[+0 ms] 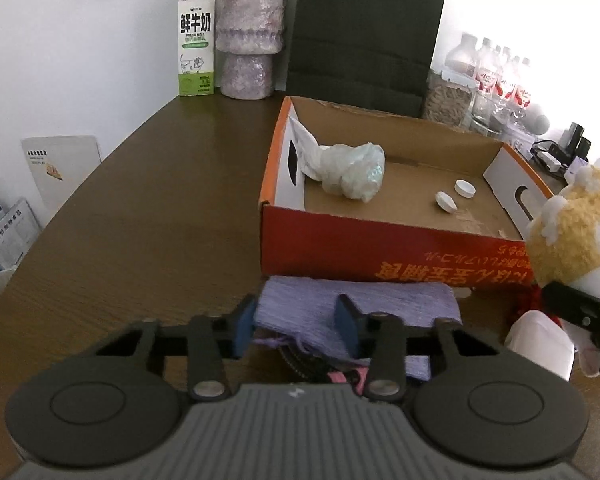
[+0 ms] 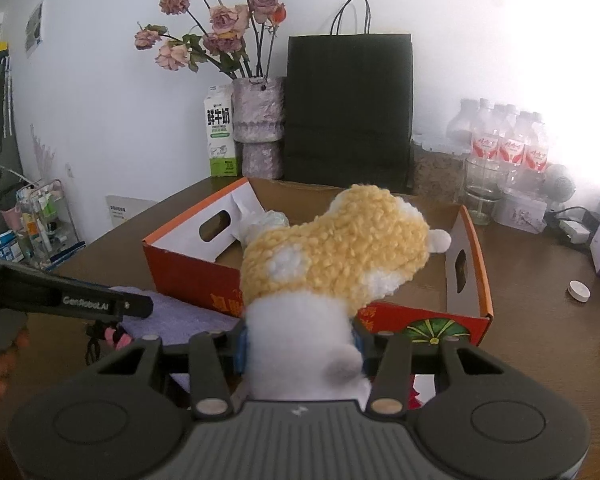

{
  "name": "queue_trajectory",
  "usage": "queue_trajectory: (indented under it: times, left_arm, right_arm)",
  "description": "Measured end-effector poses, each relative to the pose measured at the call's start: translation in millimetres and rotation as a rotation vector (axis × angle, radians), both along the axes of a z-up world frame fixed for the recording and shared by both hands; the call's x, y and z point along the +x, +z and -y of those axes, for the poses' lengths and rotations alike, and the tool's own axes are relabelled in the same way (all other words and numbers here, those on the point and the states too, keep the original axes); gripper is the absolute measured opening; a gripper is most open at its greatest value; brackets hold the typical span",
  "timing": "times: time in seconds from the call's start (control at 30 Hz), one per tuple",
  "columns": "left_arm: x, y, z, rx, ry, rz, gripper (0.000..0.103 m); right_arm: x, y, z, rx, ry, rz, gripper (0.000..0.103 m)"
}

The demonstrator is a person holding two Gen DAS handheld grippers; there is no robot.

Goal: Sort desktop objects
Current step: 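Grasp the purple cloth on the black case with the left gripper while right holds the sheep, then carry the purple cloth and sheep into the box and open both grippers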

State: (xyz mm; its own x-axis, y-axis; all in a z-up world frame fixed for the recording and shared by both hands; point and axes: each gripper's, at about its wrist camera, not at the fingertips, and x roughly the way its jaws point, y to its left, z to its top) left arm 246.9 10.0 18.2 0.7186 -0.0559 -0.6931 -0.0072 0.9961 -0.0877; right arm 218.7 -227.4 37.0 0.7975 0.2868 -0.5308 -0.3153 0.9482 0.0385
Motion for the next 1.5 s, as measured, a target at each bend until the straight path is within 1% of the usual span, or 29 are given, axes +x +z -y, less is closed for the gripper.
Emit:
queue_trajectory:
  times: [0.07,0.17,0.23,0.27,0.3,0.47,0.63,0.73,0.9,1.03,1.17,1.3,1.4,1.5]
  left_arm:
    - [1.1,0.3,-0.1,-0.001,0.003,0.004,0.025]
    - [0.0,-1.3,3.1,0.024,-0.003,0.009,0.022]
    - [-1.0,-2.3,5.5,0.034,-0.005,0.014,0.018]
    - [-1.5,-2.1,6.5,0.038,-0.009,0.019,0.010]
    - [-2.5,-1.6,7.1,0.043,-0.008,0.027,0.007]
    - [-10.6,3.2,6.3,0.028,-0.005,0.067,0.006]
    - [-23.7,15.9,7.7,0.009,-0.012,0.117,0.006]
    - [-30.4,28.7,13.8,0.001,-0.028,0.155,0.005]
    - [-41.9,59.1,29.8,-0.005,-0.074,0.265,0.005]
    - [-44.3,80.0,42.0,-0.013,-0.117,0.329,0.005]
    - [-37.7,104.9,55.7,-0.032,-0.159,0.394,0.005]
    - [-16.1,125.9,73.6,-0.031,-0.186,0.450,0.005]
    - [10.0,133.2,86.3,-0.045,-0.203,0.462,0.005]
    - [44.6,132.9,97.9,-0.050,-0.215,0.448,0.005]
  right_arm:
    - [-0.6,-0.3,-0.1,0.002,0.004,0.000,0.045]
    - [-2.4,-1.8,-0.1,0.004,0.008,-0.002,0.045]
    - [-4.9,-2.2,0.0,0.007,0.012,-0.003,0.045]
    - [-6.3,-2.2,0.1,0.008,0.013,-0.002,0.045]
    - [-7.8,-2.1,0.3,0.009,0.014,-0.002,0.045]
    - [-15.9,0.3,1.6,0.014,0.017,0.003,0.045]
    - [-26.5,7.6,2.0,0.016,0.018,0.029,0.045]
    - [-33.5,13.6,3.0,0.018,0.014,0.050,0.045]
    - [-38.2,24.2,5.0,0.026,0.004,0.086,0.045]
    - [-37.5,34.5,7.6,0.034,-0.005,0.112,0.045]
    - [-29.4,46.1,12.2,0.035,-0.019,0.142,0.045]
    - [-5.4,59.1,21.5,0.036,-0.036,0.152,0.045]
    - [24.9,67.7,30.0,0.034,-0.044,0.139,0.045]
    - [60.5,70.0,33.0,0.038,-0.040,0.106,0.045]
